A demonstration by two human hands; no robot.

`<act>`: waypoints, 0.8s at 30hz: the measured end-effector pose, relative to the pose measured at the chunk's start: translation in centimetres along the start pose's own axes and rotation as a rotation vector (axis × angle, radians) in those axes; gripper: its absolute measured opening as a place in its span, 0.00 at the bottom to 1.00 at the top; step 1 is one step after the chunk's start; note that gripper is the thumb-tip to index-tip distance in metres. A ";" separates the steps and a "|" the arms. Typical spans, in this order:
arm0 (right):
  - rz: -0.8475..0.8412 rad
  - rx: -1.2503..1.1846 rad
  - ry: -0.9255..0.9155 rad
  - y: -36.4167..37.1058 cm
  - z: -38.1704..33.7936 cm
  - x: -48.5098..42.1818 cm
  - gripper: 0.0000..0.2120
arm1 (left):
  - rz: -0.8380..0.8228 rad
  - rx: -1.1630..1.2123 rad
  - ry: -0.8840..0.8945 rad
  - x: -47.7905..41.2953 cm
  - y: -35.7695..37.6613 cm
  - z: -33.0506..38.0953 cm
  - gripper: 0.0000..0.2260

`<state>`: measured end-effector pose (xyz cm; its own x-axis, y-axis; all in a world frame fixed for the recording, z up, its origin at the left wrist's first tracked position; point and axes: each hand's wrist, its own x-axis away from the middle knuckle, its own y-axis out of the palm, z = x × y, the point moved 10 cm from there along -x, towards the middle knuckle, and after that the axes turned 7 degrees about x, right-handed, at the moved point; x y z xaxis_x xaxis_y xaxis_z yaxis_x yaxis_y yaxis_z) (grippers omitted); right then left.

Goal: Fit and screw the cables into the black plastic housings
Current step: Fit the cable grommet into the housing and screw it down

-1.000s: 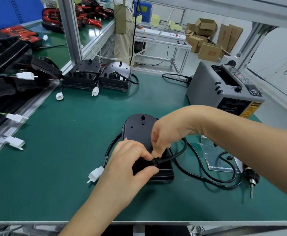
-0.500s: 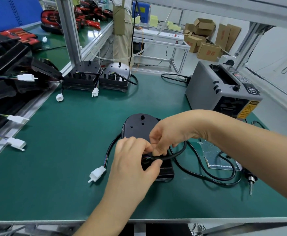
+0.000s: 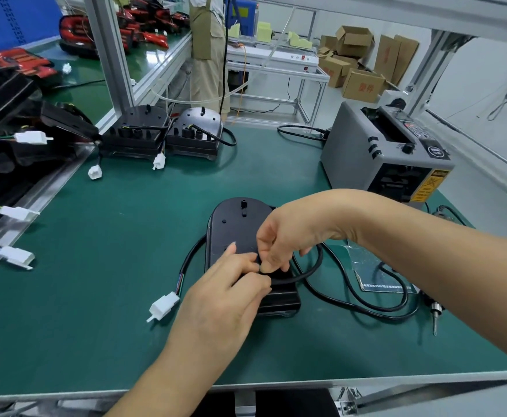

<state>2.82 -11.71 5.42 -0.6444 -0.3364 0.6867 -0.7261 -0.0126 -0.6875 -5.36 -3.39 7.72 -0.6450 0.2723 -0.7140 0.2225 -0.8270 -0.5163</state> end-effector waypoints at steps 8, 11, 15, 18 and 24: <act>0.011 -0.038 -0.018 0.0 0.1 -0.1 0.06 | 0.047 -0.026 -0.037 0.0 0.1 0.3 0.01; 0.026 -0.051 -0.039 0.1 0.2 0.1 0.06 | 0.054 -0.027 -0.063 0.2 0.0 0.1 0.02; 0.032 -0.084 -0.055 0.2 0.3 0.4 0.07 | 0.030 -0.019 -0.072 0.2 0.0 -0.3 0.05; 0.040 -0.097 -0.058 0.2 0.2 0.5 0.07 | 0.032 -0.023 -0.076 0.2 -0.1 -0.2 0.04; 0.065 -0.092 -0.056 0.1 -0.1 0.6 0.05 | 0.029 -0.025 -0.076 0.0 0.0 -0.2 0.04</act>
<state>2.33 -11.85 5.77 -0.6785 -0.3858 0.6252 -0.7036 0.0966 -0.7040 -5.26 -3.28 7.61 -0.6912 0.2101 -0.6914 0.2591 -0.8211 -0.5086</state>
